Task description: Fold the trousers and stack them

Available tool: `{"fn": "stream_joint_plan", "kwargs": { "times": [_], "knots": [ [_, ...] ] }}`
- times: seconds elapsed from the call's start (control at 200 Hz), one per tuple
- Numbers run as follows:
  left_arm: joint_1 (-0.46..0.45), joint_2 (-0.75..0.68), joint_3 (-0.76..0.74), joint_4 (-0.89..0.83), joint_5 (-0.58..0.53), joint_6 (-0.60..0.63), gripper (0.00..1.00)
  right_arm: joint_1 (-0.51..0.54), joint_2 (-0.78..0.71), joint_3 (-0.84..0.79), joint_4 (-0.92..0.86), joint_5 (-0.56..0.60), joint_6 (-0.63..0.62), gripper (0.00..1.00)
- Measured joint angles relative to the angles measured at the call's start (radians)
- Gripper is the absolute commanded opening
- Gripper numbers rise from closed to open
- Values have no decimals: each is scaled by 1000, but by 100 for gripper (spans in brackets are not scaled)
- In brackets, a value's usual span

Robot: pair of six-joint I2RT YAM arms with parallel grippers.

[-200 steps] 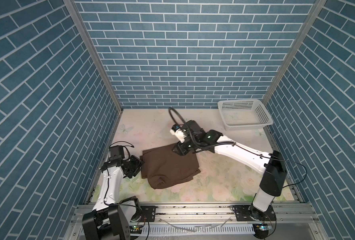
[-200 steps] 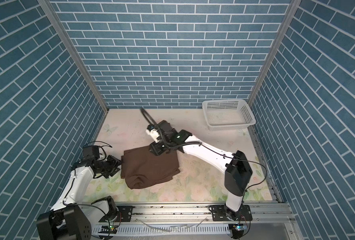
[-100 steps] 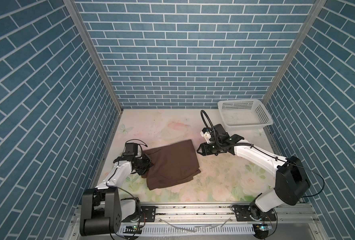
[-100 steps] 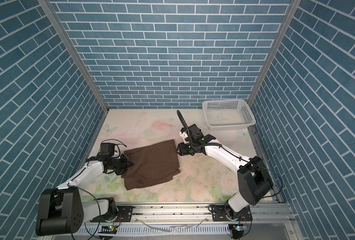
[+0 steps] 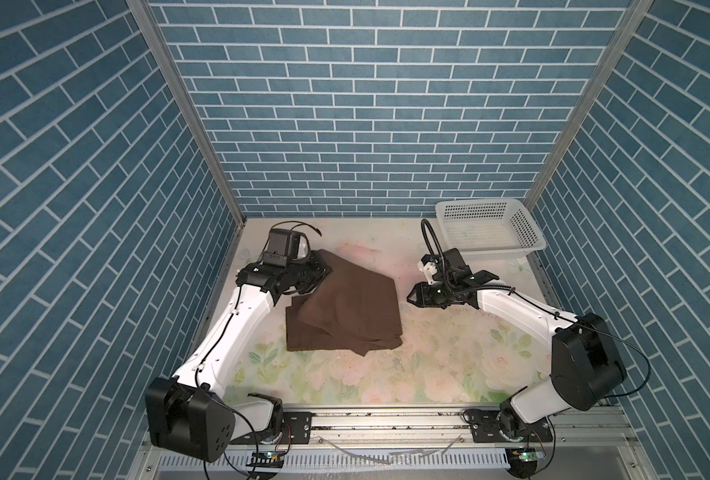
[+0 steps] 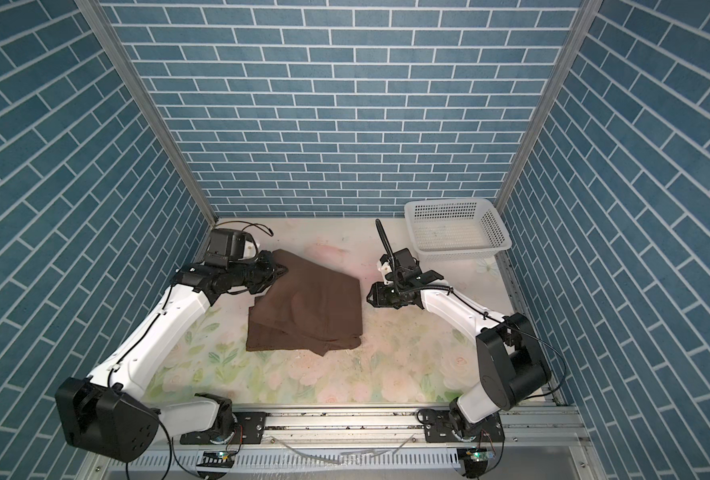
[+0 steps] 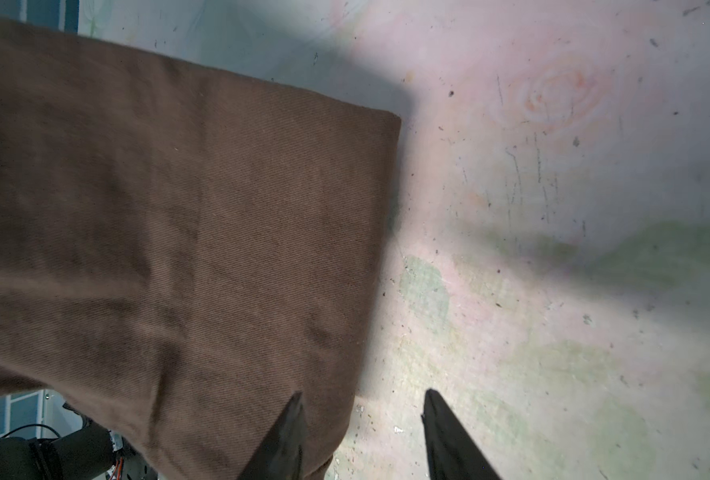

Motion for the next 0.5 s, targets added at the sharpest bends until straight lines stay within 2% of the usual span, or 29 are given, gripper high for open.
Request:
{"fn": "stream_joint_plan", "kwargs": {
  "times": [0.145, 0.305, 0.415, 0.5],
  "knots": [
    [2, 9, 8, -35, -19, -14, 0, -17, 0, -1, 12, -13, 0, 46],
    [57, 2, -34, -43, -18, -41, 0, -28, 0, -1, 15, -24, 0, 46],
    [67, 4, -35, -47, -12, -62, 0, -23, -2, -1, 30, -34, -2, 53],
    [62, 8, -32, -44, -7, -77, 0, 15, -29, 2, 29, 6, -14, 58]
  ]
}}
